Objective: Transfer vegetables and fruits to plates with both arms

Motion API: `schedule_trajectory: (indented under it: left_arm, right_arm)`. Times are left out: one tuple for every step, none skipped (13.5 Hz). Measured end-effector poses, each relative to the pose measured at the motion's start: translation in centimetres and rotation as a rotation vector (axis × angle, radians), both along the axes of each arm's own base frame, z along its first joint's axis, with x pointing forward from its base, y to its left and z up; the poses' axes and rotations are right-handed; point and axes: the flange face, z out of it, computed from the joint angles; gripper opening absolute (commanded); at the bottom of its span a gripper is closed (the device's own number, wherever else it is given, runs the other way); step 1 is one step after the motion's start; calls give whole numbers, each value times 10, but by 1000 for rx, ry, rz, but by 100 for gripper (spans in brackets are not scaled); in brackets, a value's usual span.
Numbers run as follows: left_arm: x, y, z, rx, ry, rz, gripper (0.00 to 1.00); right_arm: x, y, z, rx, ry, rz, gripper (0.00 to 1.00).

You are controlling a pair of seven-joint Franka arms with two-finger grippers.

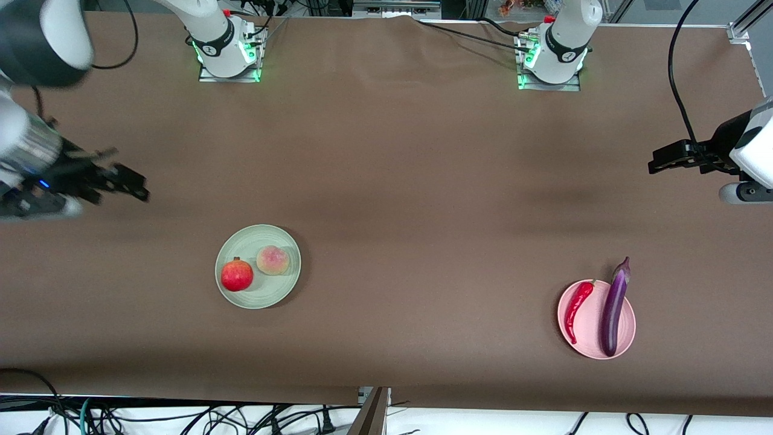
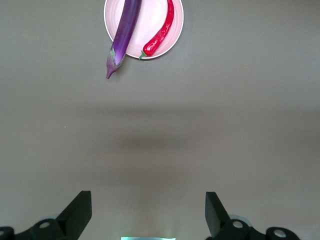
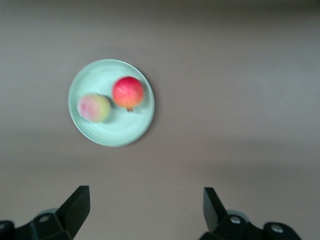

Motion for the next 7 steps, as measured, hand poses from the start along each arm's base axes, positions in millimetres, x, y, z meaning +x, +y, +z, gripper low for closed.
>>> schedule_trajectory:
  left_arm:
    - [0,0,0,0,0,0,100]
    - [0,0,0,0,0,0,100]
    - [0,0,0,0,0,0,100]
    - [0,0,0,0,0,0,100]
    - [0,0,0,0,0,1,100]
    - [0,0,0,0,0,0,100]
    - [0,0,0,0,0,0,100]
  right_arm:
    - [-11,0,11,-4,11,-8,100]
    - [-18,3,16,-4,23,-8,100]
    - [-21,7,16,-6,36,-3,100]
    - [-21,8,15,-7,43,1,100]
    - [-20,7,14,-5,43,0,100]
    - [-20,4,16,-4,39,-4,100]
    - [-20,1,18,-4,35,-9,100]
